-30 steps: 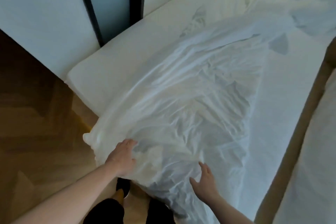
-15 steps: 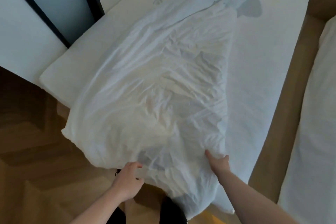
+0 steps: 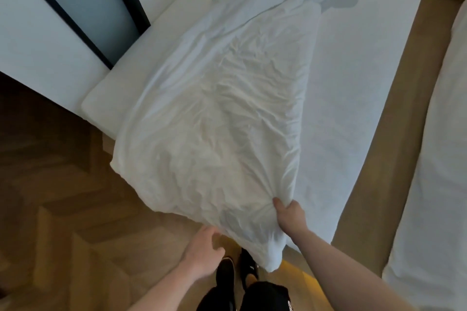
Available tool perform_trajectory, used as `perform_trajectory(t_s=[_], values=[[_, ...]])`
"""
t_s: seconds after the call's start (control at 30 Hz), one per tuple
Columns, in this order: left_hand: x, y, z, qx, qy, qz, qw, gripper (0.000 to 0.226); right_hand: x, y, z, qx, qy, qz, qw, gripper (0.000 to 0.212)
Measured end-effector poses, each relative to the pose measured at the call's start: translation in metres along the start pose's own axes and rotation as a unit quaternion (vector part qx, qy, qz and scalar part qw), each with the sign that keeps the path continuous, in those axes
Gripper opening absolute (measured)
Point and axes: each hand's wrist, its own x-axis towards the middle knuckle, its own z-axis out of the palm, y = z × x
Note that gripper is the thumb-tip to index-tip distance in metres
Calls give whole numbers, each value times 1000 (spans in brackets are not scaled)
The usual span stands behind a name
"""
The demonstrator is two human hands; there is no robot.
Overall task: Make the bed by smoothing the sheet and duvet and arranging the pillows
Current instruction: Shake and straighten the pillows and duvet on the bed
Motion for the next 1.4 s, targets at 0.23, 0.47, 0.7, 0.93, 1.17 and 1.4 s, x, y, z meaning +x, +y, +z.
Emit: perform_trajectory(t_s=[0.23,0.47,0.7,0.93,1.17,1.4], values=[[-35,-17,-3,6,13,11,1000,32,-44,24,10,-140,-34,2,990,38],[-74,-18,-19,-6,66,23,998,29,-87,39,-24,-250,-102,19,963,18],[-107,21,8,-5,78,21,997,31,-114,42,-95,-198,-92,-80,973,47],[-118,110,58,20,104,30,994,38,-116,55,-202,-227,-85,-170,955,49],[-128,205,99,-18,149,55,987,44,-114,49,-309,-257,-72,-250,931,56],[-118,283,88,-4,175,79,981,51,-97,-4,-394,-250,-54,-299,920,60]])
